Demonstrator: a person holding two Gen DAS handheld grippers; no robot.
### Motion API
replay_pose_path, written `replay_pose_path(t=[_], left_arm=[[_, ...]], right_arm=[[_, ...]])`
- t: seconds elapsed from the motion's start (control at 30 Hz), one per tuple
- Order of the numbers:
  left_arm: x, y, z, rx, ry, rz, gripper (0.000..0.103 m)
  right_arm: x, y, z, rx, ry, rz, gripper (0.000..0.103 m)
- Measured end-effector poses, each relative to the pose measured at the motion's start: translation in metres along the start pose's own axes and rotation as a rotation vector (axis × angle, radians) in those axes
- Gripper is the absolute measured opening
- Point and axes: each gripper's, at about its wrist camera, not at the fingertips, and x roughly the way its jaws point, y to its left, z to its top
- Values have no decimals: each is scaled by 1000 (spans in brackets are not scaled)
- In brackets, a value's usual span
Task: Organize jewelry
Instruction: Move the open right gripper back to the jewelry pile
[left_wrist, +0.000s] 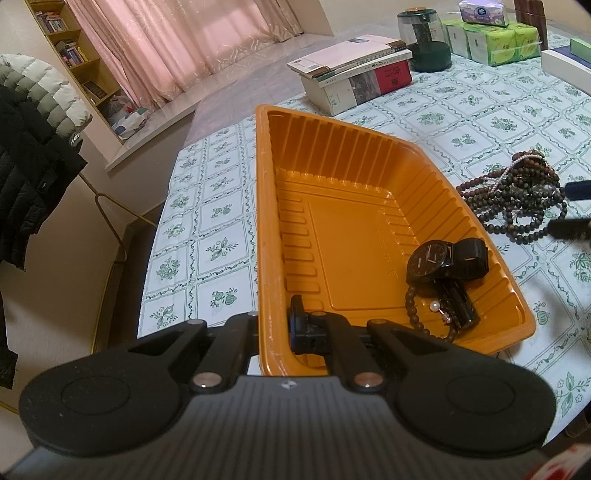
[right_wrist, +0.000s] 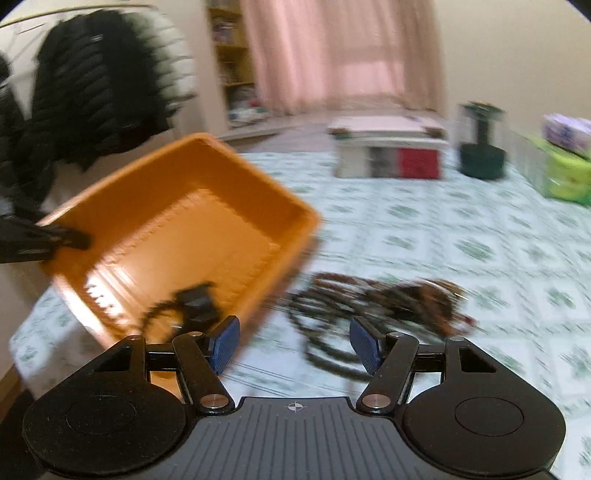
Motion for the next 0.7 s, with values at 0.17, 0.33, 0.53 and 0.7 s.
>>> replay_pose_path(t=[0.17, 0.33, 0.53, 0.7], left_arm=[[-1, 0, 0, 2, 2, 2, 3], [-1, 0, 0, 1, 2, 2, 3], [-1, 0, 0, -1, 3, 1, 3], [-1, 0, 0, -1, 4, 2, 3]], right_arm=[[-9, -35, -1, 48, -6, -109, 66], [-12, -62, 4, 64, -11, -176, 65], [-5, -74, -2, 67, 48, -183, 48], [4, -66, -11, 48, 75, -155, 40]])
